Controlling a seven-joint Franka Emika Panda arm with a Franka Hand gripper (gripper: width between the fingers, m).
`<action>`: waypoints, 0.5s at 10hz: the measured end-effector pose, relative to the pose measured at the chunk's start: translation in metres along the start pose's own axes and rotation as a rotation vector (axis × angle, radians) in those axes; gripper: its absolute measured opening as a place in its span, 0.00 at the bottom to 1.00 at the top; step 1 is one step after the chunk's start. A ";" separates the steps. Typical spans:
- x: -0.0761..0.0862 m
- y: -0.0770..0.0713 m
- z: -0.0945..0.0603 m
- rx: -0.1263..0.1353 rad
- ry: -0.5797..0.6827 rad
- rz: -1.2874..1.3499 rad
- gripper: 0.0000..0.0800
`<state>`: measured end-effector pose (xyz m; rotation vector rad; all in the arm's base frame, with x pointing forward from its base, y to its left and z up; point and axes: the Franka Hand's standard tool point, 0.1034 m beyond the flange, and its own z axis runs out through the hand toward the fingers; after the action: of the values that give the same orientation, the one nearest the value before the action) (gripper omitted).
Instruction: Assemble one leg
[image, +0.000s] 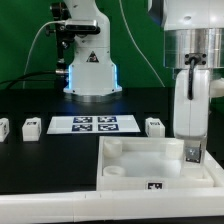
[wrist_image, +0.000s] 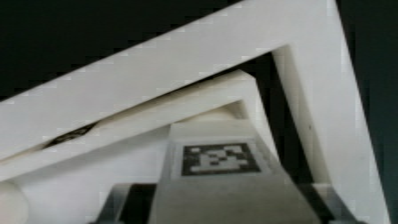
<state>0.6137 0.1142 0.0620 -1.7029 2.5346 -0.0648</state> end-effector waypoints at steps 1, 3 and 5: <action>0.000 0.000 0.000 0.001 0.000 -0.036 0.38; -0.001 0.001 0.001 0.001 0.000 -0.042 0.59; -0.001 0.001 0.001 0.000 0.001 -0.046 0.78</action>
Offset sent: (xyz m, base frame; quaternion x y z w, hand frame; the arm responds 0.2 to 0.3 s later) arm 0.0000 0.0000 0.0000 0.0000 0.0000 0.0000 1.0000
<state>0.6130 0.1152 0.0606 -1.7614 2.4962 -0.0690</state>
